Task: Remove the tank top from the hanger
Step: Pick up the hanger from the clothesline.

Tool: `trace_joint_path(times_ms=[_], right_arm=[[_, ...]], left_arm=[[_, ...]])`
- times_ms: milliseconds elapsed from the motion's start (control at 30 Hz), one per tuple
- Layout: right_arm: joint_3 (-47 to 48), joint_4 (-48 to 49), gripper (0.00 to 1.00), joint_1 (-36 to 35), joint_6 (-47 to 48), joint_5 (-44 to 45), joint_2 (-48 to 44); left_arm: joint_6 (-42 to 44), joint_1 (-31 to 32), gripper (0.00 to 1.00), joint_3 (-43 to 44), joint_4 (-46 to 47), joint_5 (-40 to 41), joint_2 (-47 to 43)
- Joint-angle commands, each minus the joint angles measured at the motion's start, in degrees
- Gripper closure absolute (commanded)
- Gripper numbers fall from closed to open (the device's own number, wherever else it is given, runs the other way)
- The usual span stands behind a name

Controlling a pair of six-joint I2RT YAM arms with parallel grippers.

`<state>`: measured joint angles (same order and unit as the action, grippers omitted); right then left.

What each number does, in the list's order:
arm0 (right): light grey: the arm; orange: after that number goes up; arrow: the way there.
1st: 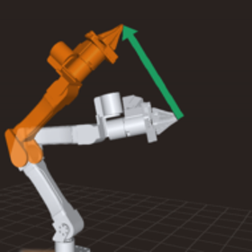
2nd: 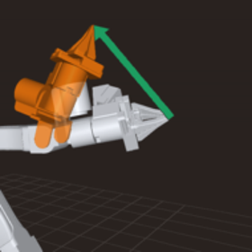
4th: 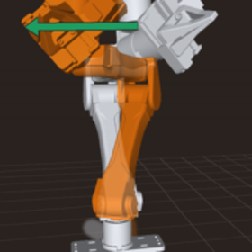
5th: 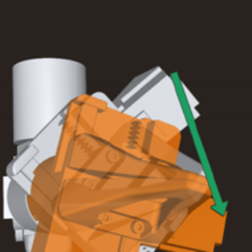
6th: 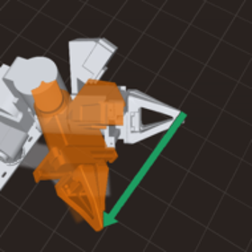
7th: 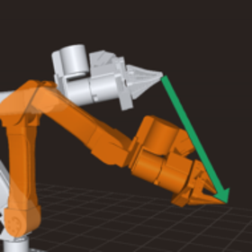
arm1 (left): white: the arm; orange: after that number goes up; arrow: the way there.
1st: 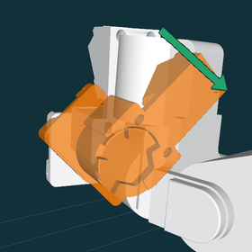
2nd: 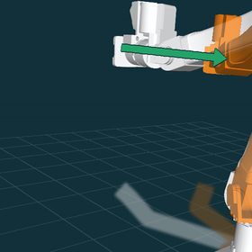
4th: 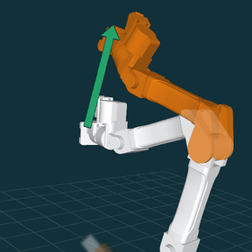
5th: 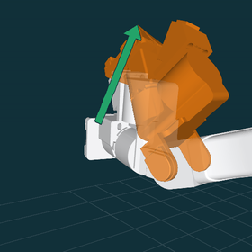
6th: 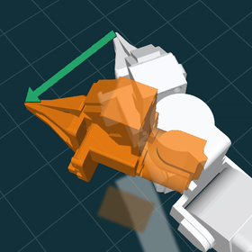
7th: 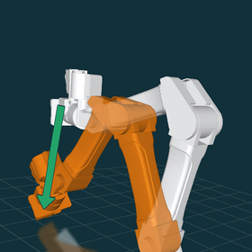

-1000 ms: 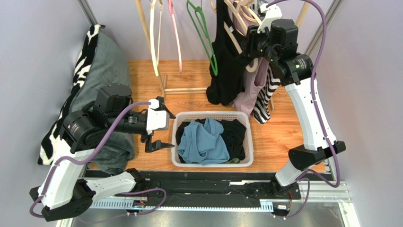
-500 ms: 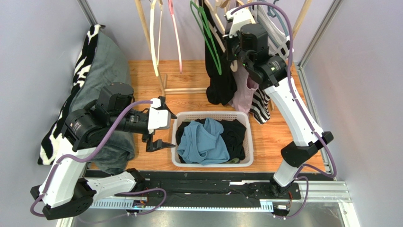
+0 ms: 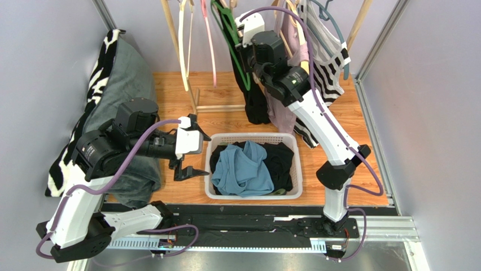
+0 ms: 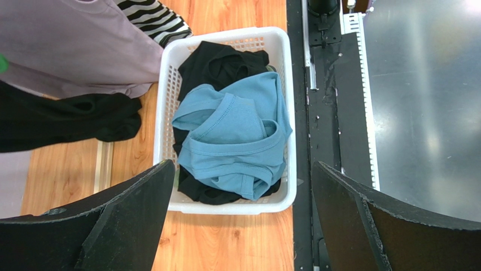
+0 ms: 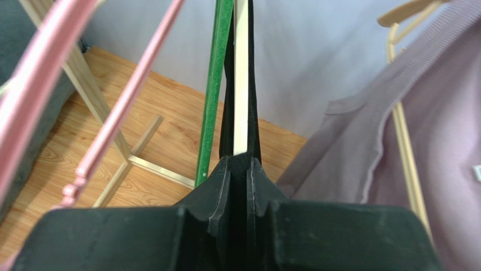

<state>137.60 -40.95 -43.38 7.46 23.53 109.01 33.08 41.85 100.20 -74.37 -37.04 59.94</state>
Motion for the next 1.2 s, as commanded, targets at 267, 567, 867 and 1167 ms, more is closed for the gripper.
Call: trace_joint_path(times_ms=[267, 567, 867, 1167], right_arm=[[6.9, 5.2, 1.0, -3.9, 3.6, 3.6, 3.1], [4.3, 6.9, 1.0, -0.1, 3.1, 5.2, -4.2], [-1.4, 5.4, 1.0, 2.9, -1.1, 3.4, -8.8], [-3.0, 0.3, 0.55, 4.4, -2.3, 2.1, -7.0]], left_arm=[[-0.3, -0.4, 0.01, 1.3, 0.5, -0.9, -0.8], [-0.3, -0.4, 0.01, 0.6, 0.5, -0.8, -1.2], [-0.3, -0.7, 0.01, 0.3, 0.4, -1.1, -1.6], [-0.2, -0.8, 0.01, -0.3, 0.3, -1.0, -2.2]])
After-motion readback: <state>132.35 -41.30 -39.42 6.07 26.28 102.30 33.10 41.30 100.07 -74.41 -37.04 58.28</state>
